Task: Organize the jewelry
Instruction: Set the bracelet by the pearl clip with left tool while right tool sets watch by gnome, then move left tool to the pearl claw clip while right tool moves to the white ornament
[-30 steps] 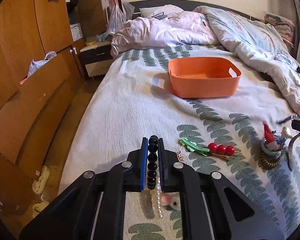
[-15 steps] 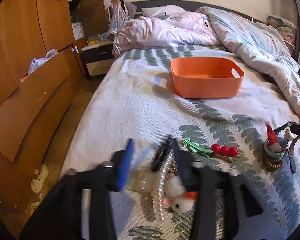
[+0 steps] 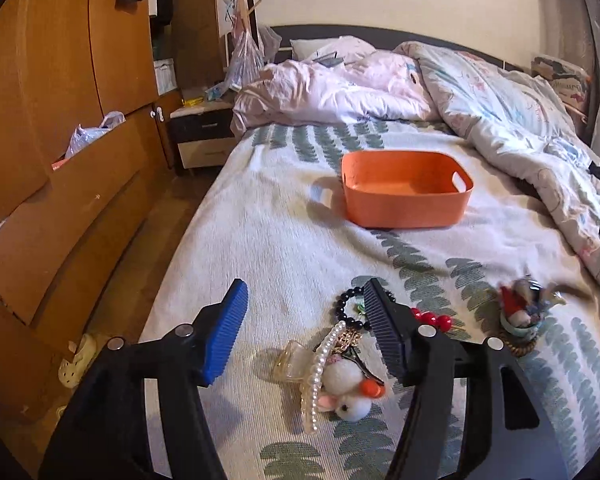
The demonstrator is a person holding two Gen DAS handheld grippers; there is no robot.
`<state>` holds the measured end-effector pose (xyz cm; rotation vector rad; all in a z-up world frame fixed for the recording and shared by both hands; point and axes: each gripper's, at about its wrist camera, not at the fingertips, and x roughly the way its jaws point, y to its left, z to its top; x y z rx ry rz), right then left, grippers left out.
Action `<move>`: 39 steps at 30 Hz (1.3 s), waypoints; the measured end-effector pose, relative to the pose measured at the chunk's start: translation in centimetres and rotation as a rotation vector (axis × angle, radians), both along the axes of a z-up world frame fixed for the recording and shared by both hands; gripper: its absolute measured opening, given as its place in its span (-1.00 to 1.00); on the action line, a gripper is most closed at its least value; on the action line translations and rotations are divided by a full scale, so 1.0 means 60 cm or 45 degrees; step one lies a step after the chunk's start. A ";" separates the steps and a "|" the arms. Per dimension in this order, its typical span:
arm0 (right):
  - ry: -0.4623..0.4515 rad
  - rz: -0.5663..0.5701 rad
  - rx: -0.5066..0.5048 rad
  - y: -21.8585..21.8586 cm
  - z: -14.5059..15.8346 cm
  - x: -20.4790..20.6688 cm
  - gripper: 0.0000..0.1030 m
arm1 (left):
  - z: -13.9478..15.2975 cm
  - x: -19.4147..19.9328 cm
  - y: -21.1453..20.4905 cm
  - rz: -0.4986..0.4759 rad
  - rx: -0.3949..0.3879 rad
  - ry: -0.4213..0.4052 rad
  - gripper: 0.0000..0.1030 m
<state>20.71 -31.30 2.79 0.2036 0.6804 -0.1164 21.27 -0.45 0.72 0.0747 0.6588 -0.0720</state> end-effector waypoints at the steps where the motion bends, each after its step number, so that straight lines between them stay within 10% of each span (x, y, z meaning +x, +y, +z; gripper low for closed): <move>1: -0.019 -0.002 0.010 -0.002 0.008 -0.006 0.56 | 0.003 -0.005 0.000 0.000 -0.001 -0.008 0.22; 17: -0.104 -0.001 0.100 0.039 0.012 -0.140 0.62 | 0.007 -0.159 0.014 0.007 -0.008 -0.067 0.49; 26: -0.004 0.014 0.071 0.106 -0.066 -0.255 0.62 | -0.033 -0.247 0.001 0.031 -0.027 -0.023 0.56; 39: 0.023 0.036 0.066 0.135 -0.083 -0.290 0.62 | -0.030 -0.272 -0.022 -0.003 0.009 -0.038 0.56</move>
